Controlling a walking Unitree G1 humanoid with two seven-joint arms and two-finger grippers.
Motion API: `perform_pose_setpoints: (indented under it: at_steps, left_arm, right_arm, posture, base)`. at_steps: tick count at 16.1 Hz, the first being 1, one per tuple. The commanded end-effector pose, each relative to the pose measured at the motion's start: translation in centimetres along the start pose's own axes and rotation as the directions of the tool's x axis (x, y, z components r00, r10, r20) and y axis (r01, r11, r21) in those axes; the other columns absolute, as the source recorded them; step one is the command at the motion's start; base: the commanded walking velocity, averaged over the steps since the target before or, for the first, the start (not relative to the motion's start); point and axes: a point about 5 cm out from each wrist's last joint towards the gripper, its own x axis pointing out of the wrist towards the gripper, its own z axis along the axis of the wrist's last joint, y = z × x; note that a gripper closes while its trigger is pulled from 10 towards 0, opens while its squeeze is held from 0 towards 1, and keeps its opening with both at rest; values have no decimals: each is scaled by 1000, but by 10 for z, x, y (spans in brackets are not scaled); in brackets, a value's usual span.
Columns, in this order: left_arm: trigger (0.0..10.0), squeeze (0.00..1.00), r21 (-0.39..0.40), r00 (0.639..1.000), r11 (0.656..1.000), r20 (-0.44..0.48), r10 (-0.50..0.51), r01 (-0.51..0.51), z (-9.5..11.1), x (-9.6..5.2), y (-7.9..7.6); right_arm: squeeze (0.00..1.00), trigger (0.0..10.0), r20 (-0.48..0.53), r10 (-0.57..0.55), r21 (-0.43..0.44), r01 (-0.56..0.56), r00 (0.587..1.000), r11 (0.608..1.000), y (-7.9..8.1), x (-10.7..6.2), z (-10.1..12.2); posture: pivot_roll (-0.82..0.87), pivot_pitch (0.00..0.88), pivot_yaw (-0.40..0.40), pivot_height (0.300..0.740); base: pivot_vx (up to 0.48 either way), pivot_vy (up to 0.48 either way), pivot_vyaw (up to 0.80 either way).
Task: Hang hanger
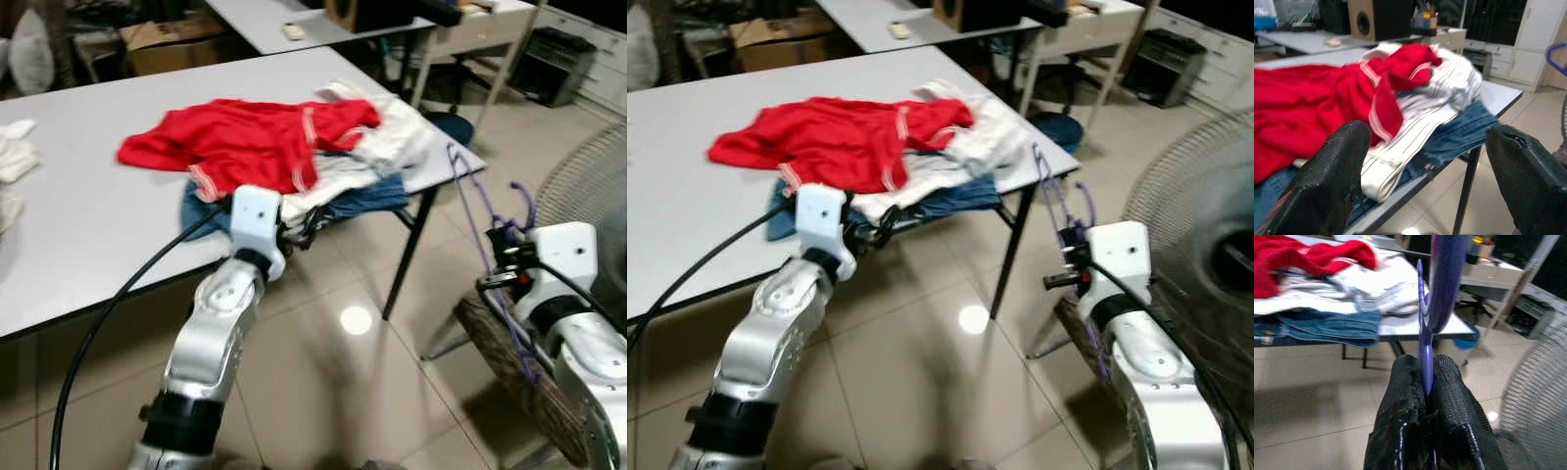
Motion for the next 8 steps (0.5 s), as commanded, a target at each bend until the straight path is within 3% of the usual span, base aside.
perform_pose_setpoints:
  at_steps: [1,2,7,8]
  left_arm:
    - [10000,0,9,1000,1000,-7,5,-5,-2,-2,5]
    - [10000,0,-3,1000,1000,-1,-2,2,-1,-1,4]
    - [10000,0,-3,1000,1000,-4,-12,12,0,0,1]
    - [10000,0,1,1000,1000,-6,-10,10,-1,0,2]
  right_arm:
    - [0,10000,18,-6,23,6,1000,1000,2,-2,2]
    - [0,10000,12,-19,48,18,1000,999,2,-3,1]
    - [0,10000,7,-27,38,26,1000,999,0,-2,-1]
    - [0,10000,3,-34,40,34,999,999,-1,-2,-2]
  posture:
    - [-115,39,-5,740]
    - [-116,37,0,740]
    - [-115,36,-1,740]
    - [-115,35,-3,740]
  base:
    - [0,0,0]
    - [285,0,0]
    - [327,0,-771]
    - [326,0,0]
